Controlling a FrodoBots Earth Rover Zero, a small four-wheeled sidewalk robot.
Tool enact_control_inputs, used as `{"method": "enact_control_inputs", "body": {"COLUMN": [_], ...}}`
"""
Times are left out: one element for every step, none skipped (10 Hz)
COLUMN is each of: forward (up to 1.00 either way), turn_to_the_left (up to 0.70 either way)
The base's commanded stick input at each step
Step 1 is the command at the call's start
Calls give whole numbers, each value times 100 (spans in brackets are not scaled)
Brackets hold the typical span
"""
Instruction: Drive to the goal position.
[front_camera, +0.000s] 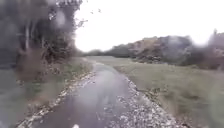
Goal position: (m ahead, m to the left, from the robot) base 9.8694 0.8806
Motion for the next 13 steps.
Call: {"method": "enact_control_inputs", "body": {"forward": [100,0,0,0,0,0,0,0,0,0,16,60,100], "turn_to_the_left": [0,0,0,0,0,0,0,0,0,0,0,0,0]}}
